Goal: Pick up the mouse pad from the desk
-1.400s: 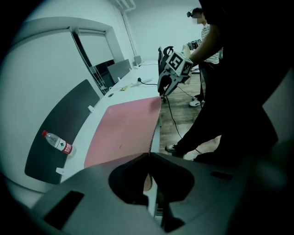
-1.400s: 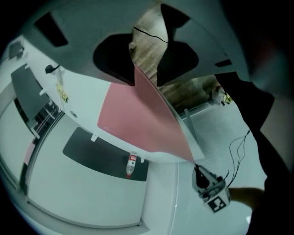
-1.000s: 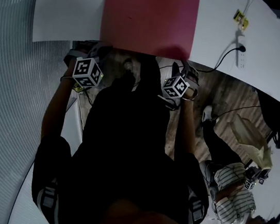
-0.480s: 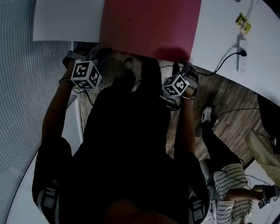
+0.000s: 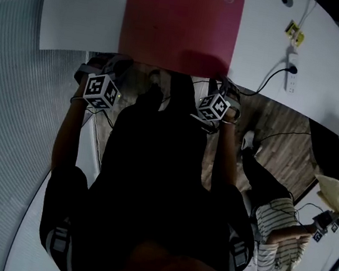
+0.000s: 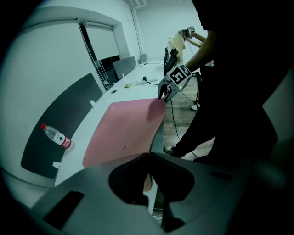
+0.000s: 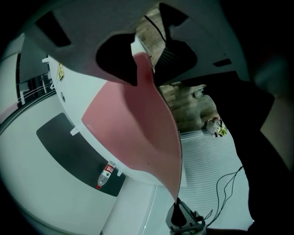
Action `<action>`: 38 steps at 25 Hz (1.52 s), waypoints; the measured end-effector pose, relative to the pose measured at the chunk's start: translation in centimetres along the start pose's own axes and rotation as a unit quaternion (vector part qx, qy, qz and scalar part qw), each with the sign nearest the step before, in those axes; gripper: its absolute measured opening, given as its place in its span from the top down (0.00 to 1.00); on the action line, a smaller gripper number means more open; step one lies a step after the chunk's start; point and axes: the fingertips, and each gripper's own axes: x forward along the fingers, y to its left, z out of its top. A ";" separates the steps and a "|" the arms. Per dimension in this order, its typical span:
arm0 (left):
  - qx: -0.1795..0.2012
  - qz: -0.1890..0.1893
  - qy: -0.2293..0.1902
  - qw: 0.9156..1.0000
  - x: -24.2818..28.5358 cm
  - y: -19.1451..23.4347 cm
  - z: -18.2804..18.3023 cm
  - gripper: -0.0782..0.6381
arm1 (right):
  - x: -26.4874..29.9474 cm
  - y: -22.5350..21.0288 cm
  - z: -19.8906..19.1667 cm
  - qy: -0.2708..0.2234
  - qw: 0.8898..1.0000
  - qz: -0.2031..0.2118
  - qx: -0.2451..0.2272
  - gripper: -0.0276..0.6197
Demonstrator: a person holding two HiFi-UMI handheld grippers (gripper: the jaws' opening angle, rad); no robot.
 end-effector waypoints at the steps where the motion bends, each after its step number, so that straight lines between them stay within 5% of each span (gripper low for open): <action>1: -0.003 -0.001 0.000 1.000 0.2 0.1 -0.1 0.87 | 0.1 -0.1 0.0 -0.001 1.000 -0.001 -0.003 0.79; 21: -0.068 0.013 -0.001 0.998 -0.2 2.8 -0.9 0.87 | -1.6 -2.6 3.4 -0.031 0.999 0.037 -0.012 0.93; 31: -0.168 0.089 -0.013 0.982 -0.8 4.8 -1.2 0.87 | -3.0 -6.7 4.6 -0.062 0.998 0.012 0.007 0.93; 38: -0.192 0.161 -0.034 0.967 -1.6 6.6 -1.5 0.87 | -3.7 -9.5 6.4 -0.073 0.996 -0.035 0.024 0.93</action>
